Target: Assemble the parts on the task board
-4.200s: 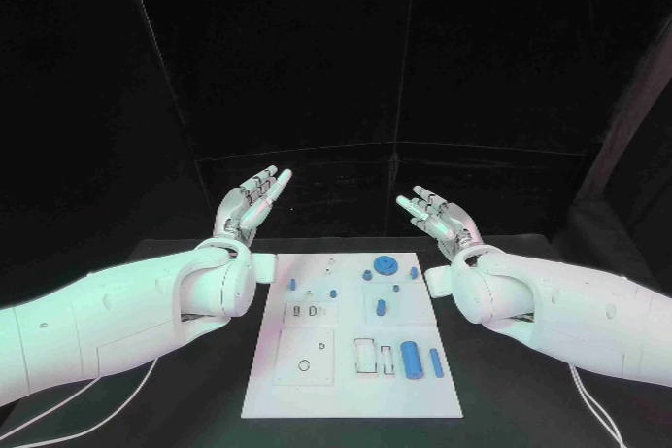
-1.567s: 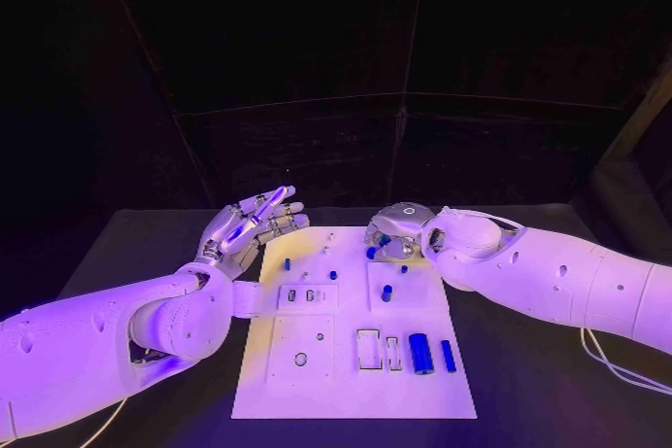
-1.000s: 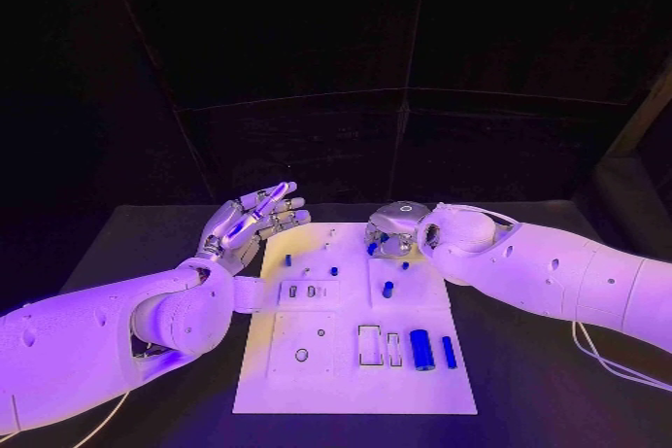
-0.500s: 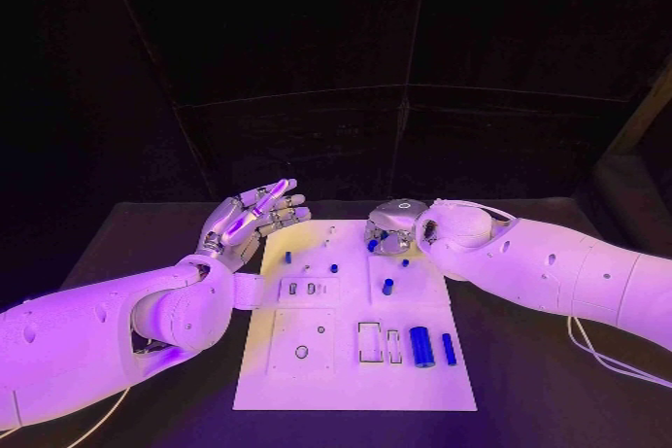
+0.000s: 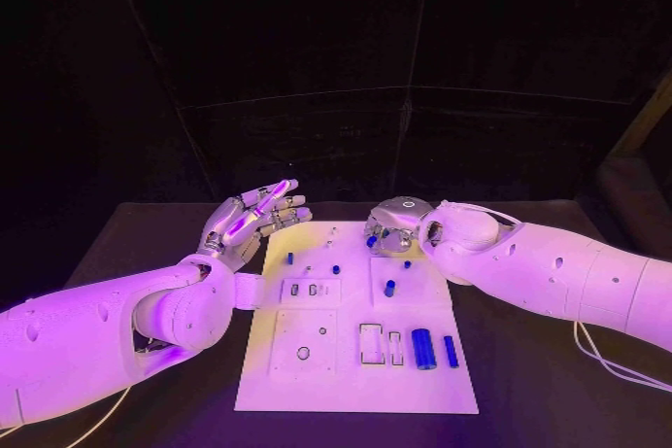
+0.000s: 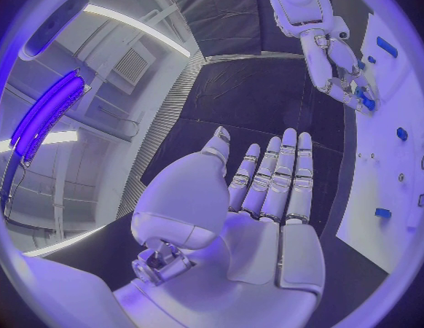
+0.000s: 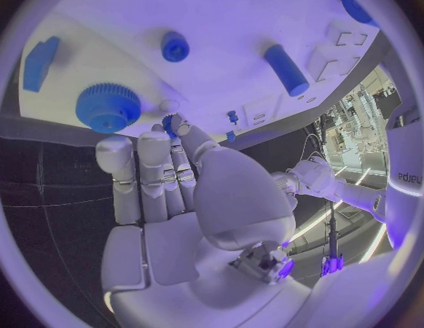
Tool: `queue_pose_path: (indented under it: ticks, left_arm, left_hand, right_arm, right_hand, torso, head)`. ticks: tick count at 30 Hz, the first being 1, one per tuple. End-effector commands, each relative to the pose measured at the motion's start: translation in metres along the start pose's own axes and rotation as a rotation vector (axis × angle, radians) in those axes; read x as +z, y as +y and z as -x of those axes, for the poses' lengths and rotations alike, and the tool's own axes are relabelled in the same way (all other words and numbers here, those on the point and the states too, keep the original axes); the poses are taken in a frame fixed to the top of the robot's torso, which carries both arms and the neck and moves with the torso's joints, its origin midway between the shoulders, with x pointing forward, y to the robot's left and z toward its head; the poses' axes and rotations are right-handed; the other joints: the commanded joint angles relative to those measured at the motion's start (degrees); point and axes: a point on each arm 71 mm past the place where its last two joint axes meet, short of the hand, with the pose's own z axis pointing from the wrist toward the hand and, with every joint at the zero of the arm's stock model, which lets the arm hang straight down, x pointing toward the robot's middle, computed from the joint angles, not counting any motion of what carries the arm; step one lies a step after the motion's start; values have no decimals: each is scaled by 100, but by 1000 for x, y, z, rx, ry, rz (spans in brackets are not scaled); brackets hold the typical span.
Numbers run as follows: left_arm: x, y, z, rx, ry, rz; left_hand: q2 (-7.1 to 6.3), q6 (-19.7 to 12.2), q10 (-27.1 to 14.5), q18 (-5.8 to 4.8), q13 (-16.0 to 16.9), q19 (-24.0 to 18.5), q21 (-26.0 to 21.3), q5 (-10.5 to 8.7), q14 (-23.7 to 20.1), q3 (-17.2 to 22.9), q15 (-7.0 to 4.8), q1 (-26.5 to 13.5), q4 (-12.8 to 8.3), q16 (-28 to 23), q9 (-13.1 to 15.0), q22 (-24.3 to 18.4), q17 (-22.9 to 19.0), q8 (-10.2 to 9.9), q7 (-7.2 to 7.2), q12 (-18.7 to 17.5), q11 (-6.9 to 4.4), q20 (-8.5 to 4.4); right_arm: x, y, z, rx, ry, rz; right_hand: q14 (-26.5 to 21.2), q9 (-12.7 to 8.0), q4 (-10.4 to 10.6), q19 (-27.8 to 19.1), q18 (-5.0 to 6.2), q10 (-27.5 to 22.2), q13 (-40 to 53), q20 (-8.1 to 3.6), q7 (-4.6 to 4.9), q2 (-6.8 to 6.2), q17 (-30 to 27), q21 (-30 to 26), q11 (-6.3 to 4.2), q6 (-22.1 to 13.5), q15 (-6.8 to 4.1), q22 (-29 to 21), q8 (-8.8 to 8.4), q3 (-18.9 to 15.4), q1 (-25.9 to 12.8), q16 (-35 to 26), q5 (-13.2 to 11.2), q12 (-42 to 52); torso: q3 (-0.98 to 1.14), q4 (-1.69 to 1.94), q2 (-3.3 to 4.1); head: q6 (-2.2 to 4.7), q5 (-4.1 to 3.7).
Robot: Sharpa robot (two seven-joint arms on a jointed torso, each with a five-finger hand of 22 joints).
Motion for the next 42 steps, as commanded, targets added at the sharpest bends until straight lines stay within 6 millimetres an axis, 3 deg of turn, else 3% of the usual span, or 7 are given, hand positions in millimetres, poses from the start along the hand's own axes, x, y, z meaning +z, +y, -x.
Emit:
queue_pose_path:
  ticks: [1,11,16,29,33,42]
  left_arm:
    - [1,-2,-1,-2,17,-12]
    - [2,0,-4,-10,21,-6]
    - [2,-2,-5,-11,24,-9]
    - [5,-5,-8,-12,34,-15]
    - [5,-5,-8,-12,34,-15]
    - [6,-6,-9,-13,37,-13]
  left_hand:
    - [5,68,31,66,-6,52,20,20,55,3,5,34,-20,-29,11,-6,-5,-14,515,-20,-8,-6]
    - [7,79,35,67,-5,55,20,20,59,7,4,33,-22,-28,12,-7,-6,-12,513,-19,-9,-7]
    - [7,79,35,67,-5,55,20,20,59,7,4,33,-22,-28,12,-7,-6,-12,513,-19,-9,-7]
    - [11,99,45,68,-5,61,19,20,68,17,2,34,-30,-28,14,-11,-7,-9,512,-18,-12,-7]
    - [11,99,45,68,-5,61,19,20,68,17,2,34,-30,-28,14,-11,-7,-9,512,-18,-12,-7]
    - [11,99,45,68,-5,61,19,20,68,17,2,34,-30,-28,14,-11,-7,-9,512,-18,-12,-7]
  right_arm:
    - [5,3,12,34,-105,-18]
    - [24,11,16,35,-146,-26]
    - [33,18,21,34,-160,-22]
    - [47,28,22,29,-138,-19]
    - [49,28,22,28,-127,-24]
    - [52,26,19,21,-96,-56]
  right_hand:
    - [29,19,6,36,-59,33,7,5,13,-38,11,38,16,47,6,11,1,56,-68,32,4,-33]
    - [16,13,53,33,-61,20,6,14,22,-114,52,62,29,33,14,37,-27,165,-138,85,-41,-74]
    - [12,10,70,32,-63,5,6,19,28,-150,71,70,36,19,20,48,-41,205,-161,108,-54,-93]
    - [6,7,96,30,-64,-24,4,27,35,-196,86,80,47,-4,29,59,-61,263,-190,131,-62,-122]
    - [4,6,107,29,-64,-30,5,29,38,-208,92,83,50,-10,31,60,-66,281,-200,140,-63,-129]
    - [-9,6,149,18,-63,-41,7,38,43,-251,74,84,57,-20,40,57,-75,319,-244,137,-74,-143]
  torso:
    - [6,9,11]
    - [6,58,44]
    - [7,74,111]
    - [-21,146,197]
    - [-24,157,200]
    - [-28,144,198]
  head:
    - [17,-12]
    - [34,-32]
    - [67,-49]
    - [103,-79]
    - [102,-90]
    - [73,-80]
